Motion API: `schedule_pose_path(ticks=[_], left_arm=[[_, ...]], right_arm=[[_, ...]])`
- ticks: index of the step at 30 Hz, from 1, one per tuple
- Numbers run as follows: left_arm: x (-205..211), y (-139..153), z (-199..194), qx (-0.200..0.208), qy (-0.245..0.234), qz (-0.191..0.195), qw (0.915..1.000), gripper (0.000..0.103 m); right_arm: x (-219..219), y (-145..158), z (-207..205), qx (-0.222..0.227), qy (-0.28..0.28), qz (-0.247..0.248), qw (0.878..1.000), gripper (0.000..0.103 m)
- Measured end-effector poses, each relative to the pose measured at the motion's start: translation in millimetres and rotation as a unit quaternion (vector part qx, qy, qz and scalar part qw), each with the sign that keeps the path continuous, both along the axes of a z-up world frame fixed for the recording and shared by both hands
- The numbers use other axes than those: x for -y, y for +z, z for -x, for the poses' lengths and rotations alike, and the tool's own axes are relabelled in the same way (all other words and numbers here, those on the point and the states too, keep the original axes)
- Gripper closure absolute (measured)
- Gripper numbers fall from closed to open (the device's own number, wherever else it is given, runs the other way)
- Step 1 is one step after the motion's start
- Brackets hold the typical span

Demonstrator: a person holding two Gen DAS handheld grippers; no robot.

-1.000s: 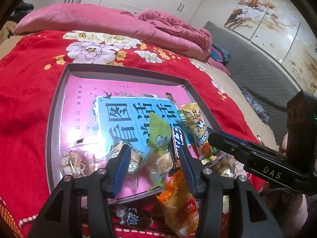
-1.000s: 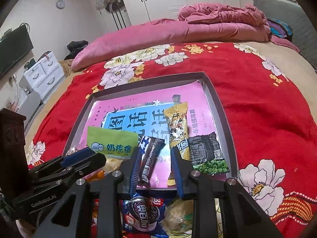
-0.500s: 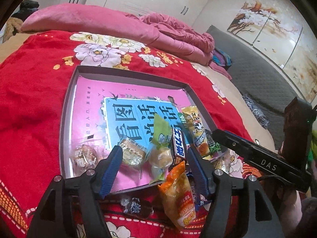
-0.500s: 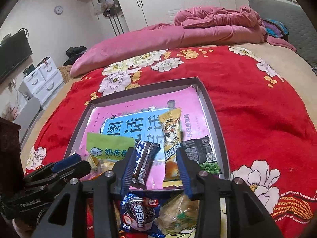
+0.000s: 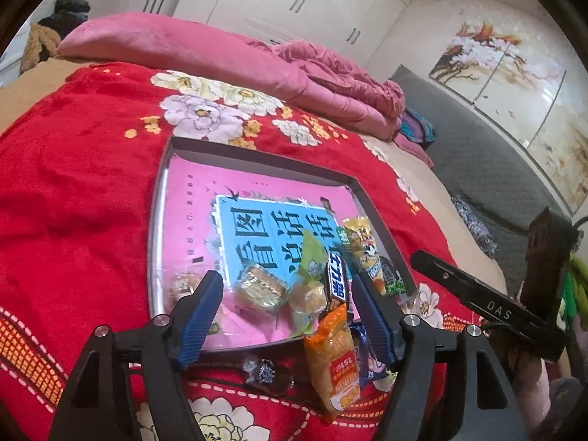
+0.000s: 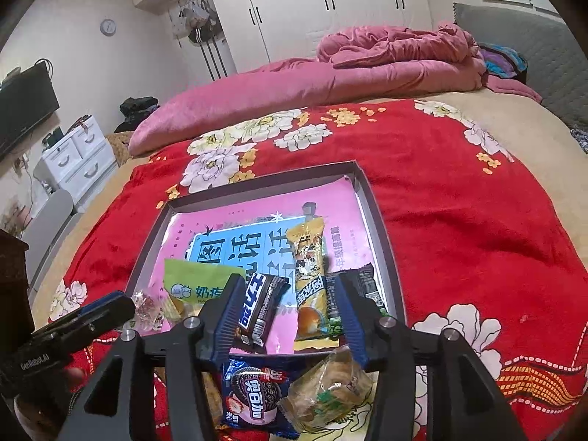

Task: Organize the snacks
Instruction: 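Withdraw both tools from the tray back to the remaining snacks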

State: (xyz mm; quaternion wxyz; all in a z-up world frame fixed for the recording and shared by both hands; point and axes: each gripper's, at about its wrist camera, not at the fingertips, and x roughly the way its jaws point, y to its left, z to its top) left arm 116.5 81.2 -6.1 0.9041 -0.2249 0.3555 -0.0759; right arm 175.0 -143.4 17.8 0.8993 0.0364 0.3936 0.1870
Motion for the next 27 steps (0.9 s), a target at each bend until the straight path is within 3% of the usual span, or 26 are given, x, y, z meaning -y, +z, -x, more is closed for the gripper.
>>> schedule_pose_path(ticks=[27], left_arm=[[-3,5,20,-0.011,0.019,-0.007,0.9997,0.028]], right_arm=[[15,21,23,0.02,-0.001,-0.006,1.0,0.046]])
